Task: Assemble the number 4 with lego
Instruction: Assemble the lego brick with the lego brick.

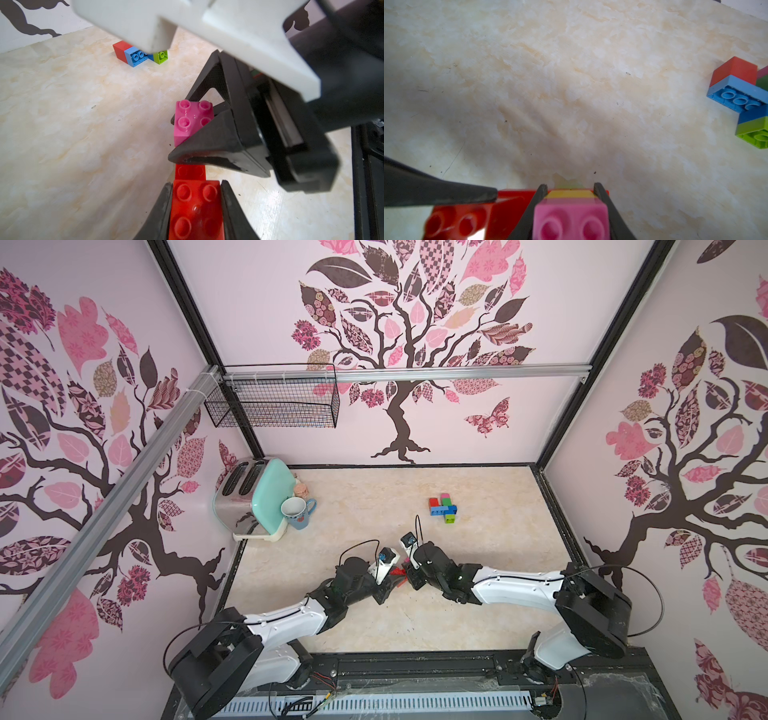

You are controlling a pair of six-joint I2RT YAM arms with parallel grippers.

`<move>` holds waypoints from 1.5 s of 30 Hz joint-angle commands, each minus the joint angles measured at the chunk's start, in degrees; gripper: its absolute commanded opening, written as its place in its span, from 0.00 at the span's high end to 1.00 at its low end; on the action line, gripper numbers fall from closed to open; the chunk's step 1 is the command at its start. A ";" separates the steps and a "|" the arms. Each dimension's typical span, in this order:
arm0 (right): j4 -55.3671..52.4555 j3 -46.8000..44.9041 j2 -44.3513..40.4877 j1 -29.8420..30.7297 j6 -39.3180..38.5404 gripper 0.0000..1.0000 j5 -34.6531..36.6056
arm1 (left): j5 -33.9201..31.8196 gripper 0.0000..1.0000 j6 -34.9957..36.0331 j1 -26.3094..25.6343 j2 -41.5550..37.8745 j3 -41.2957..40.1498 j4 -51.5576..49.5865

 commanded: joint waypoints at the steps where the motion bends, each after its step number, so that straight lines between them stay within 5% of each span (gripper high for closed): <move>1: -12.69 -3.62 3.54 -0.09 -0.06 1.00 -1.31 | -1.86 1.00 0.96 -0.25 -2.32 0.16 -3.89; 16: -12.79 -3.59 3.06 -0.04 -0.13 1.00 -1.20 | -1.98 1.00 2.03 -0.24 6.36 -0.83 3.23; 32: -12.77 -3.49 3.14 -0.10 -0.23 1.00 -1.59 | -3.32 1.00 0.22 -0.22 -2.13 -2.11 5.41; 45: -12.79 -3.57 2.75 -0.05 -0.21 1.00 -1.32 | -1.56 1.00 1.00 -0.24 8.00 -1.66 9.69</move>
